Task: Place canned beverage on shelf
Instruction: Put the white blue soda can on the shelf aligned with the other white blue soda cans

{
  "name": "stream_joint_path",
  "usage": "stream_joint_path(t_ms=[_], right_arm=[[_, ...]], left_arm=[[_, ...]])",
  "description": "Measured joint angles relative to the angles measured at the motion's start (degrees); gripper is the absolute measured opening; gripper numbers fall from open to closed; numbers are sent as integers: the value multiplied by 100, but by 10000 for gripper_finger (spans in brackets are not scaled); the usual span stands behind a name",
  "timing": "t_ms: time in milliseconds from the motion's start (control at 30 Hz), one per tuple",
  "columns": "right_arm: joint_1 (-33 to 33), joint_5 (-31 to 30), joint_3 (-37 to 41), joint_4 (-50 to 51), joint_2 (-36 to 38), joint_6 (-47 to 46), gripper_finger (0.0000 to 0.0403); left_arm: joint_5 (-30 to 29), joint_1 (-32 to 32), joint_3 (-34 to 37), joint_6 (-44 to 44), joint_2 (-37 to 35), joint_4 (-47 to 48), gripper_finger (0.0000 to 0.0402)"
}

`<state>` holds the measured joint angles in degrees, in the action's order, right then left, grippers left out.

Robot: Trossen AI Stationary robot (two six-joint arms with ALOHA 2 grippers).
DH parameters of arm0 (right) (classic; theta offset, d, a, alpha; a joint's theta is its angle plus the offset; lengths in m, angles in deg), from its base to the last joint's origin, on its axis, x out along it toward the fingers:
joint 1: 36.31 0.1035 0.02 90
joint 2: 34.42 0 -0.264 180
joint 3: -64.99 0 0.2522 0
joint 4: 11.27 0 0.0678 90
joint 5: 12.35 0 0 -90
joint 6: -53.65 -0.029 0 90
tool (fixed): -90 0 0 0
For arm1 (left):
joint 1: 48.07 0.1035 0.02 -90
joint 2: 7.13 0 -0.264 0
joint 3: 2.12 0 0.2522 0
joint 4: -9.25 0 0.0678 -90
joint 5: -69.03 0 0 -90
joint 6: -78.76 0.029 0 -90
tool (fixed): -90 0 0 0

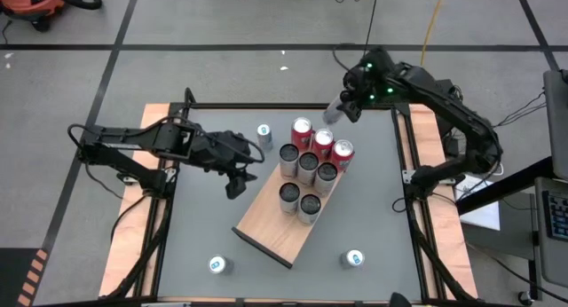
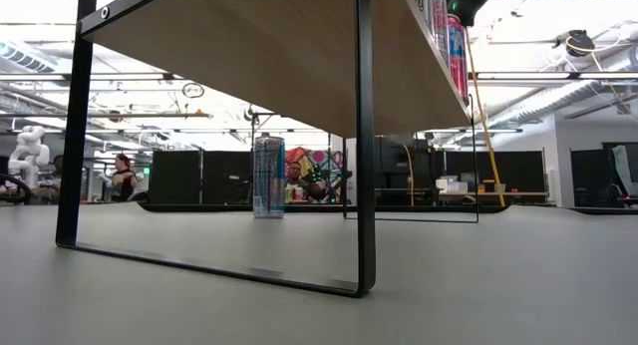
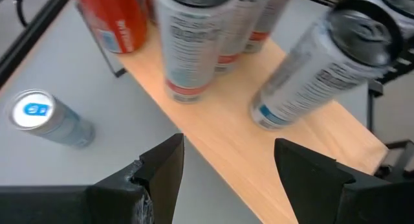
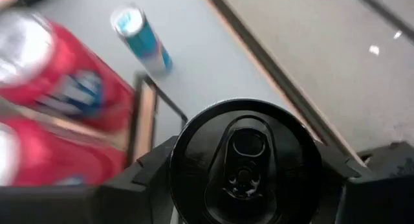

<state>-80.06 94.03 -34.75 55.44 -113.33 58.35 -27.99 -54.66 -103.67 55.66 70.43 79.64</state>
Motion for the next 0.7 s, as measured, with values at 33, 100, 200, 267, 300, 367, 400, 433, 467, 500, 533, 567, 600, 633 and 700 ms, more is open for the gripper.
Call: stream_joint_path(t_ms=[33,100,200,267,300,367,400,433,467,500,533,567,600,633,700], right_arm=[[28,-6,-86,-11,82,-108,217],[81,-9,-274,-30,232,-349,217],[190,-9,-627,-15,367,-730,217],[278,-11,-888,-10,435,-944,217],[332,-9,-1041,-2,456,-1026,217],[447,-7,-1349,-2,483,-1168,217],[503,-7,-1509,14,483,-1215,217],[565,-5,-1661,34,483,-1261,217],[627,-7,-1809,51,483,-1308,217],[682,-6,-1949,59,481,-1355,217],[741,-6,-2085,54,481,-1408,217],[796,-4,-2217,48,481,-1462,217],[853,-3,-2339,46,481,-1516,217],[910,-4,-2451,47,481,-1568,217],[1031,-3,-2645,47,483,-1652,217]], left_arm=[[3,-63,0,9,0,-2,239],[0,-191,0,98,0,-20,239],[-72,-355,0,205,0,-93,239],[-202,-423,0,266,0,-92,239],[-227,-447,0,290,0,-92,239],[-243,-448,0,309,0,-88,239],[-243,-460,0,344,0,-88,239],[-244,-484,0,386,0,-86,239],[-246,-510,0,420,0,-86,239],[-243,-528,0,468,2,-86,239],[-239,-551,0,548,26,-98,239],[-177,-559,0,619,45,-138,239],[-93,-560,0,724,61,-196,239],[-30,-558,0,816,81,-261,239],[19,-555,0,981,139,-407,239]])
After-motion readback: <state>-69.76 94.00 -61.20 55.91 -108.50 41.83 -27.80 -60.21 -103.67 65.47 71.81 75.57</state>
